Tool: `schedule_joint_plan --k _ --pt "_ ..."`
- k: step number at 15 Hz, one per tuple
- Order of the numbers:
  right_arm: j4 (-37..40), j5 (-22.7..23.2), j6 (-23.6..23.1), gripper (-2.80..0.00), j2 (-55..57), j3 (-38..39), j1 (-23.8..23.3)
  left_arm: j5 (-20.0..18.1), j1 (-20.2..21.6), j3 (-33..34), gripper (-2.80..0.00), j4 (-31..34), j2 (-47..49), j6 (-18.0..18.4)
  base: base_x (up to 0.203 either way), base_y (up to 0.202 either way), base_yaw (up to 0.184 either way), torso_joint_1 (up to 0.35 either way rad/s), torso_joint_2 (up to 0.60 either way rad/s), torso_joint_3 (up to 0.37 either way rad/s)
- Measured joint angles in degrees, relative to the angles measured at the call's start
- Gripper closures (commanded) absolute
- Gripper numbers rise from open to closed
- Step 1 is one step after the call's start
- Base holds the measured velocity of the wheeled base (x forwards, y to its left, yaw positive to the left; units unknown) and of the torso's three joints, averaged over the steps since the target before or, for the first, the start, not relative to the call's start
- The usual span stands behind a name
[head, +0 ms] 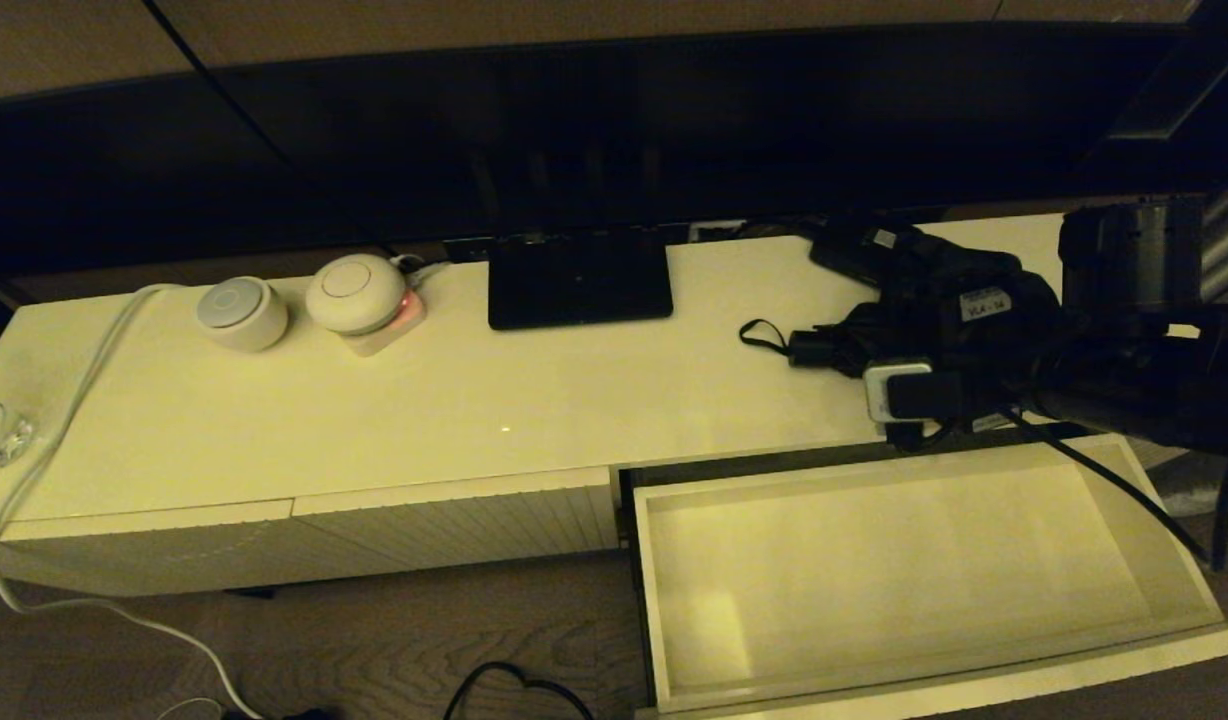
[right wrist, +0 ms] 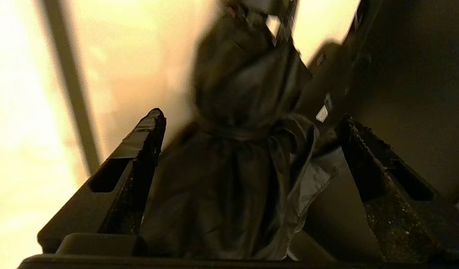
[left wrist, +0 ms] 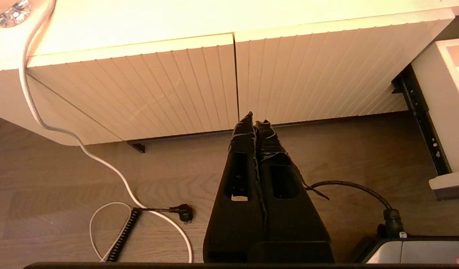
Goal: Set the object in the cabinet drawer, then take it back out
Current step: Put the umbrella in the drawer
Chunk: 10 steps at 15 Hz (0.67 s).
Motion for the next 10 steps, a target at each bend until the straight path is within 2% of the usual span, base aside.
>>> schedule_joint_plan --k 1,2,5,8,10 --pt "1.0 -0.6 0.9 -2.80 0.6 -1.3 -0.3 0.0 0.0 0.0 0.00 0.0 0.0 0.0 0.000 0.000 0.000 0.000 0.00 0.000" --pt "3.0 -0.9 2.6 0.00 1.1 -2.6 -0.6 0.0 0.0 0.0 0.00 0.0 0.0 0.0 0.000 0.000 0.000 0.000 0.00 0.000" --pt "12.5 -0.9 8.7 0.00 2.2 -7.8 -1.8 0.0 0.0 0.0 0.00 0.0 0.0 0.0 0.000 0.000 0.000 0.000 0.00 0.000" --pt "19.4 -0.7 10.2 0.00 3.2 -12.0 -3.6 0.0 0.0 0.0 0.00 0.0 0.0 0.0 0.000 0.000 0.000 0.000 0.00 0.000" --pt "20.7 -0.6 10.9 0.00 3.9 -13.0 -4.1 0.0 0.0 0.0 0.00 0.0 0.0 0.0 0.000 0.000 0.000 0.000 0.00 0.000"
